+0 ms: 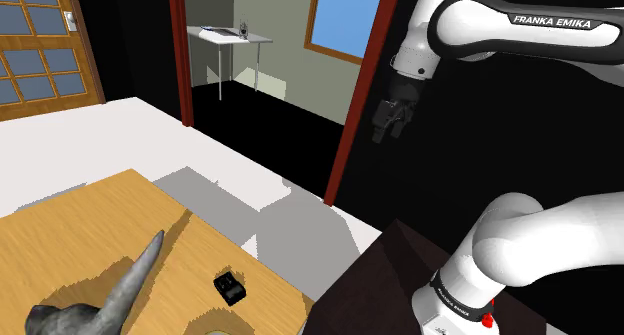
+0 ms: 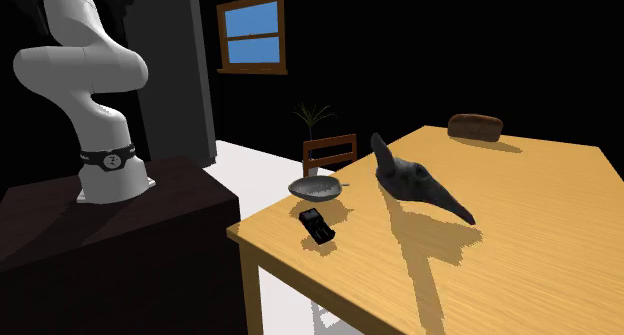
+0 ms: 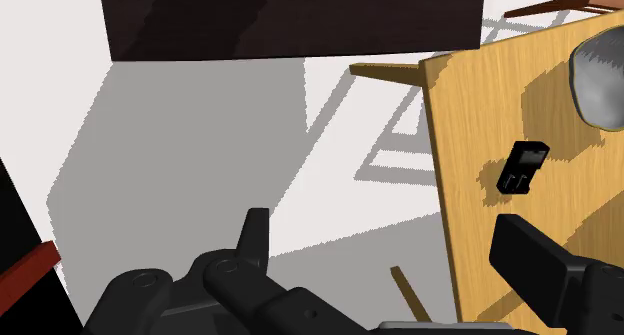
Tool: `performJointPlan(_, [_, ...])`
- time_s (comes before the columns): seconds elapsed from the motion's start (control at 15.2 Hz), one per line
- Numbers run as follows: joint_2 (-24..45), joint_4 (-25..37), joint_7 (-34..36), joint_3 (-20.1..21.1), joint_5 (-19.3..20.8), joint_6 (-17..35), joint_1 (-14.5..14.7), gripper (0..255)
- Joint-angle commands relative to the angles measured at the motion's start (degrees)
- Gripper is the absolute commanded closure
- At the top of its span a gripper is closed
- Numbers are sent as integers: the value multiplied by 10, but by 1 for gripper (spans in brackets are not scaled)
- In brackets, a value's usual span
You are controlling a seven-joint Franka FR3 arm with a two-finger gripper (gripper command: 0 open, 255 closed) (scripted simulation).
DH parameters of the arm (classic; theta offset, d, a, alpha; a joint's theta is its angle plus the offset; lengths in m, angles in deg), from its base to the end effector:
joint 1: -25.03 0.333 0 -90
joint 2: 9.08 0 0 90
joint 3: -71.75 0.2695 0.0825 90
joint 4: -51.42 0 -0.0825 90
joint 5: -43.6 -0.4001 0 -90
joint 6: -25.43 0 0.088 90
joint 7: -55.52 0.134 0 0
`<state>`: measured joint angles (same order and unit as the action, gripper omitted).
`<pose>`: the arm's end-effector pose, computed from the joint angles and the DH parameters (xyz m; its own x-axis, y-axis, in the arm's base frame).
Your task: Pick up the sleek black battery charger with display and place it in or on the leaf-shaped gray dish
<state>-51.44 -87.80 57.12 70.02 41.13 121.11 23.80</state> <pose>0.3715 -0.0140 0.4862 0.9969 -0.0754 -0.0227 -0.0767 -0.9951 -0.0625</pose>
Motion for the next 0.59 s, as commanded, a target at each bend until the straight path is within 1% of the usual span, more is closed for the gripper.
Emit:
performJointPlan(0.0, [0,0,0,0,0,0,0,0])
performJointPlan(0.26, [10,-49,40,39,-24,65,16,0])
performJointPlan(0.53, [36,-85,80,79,-48,135,34,0])
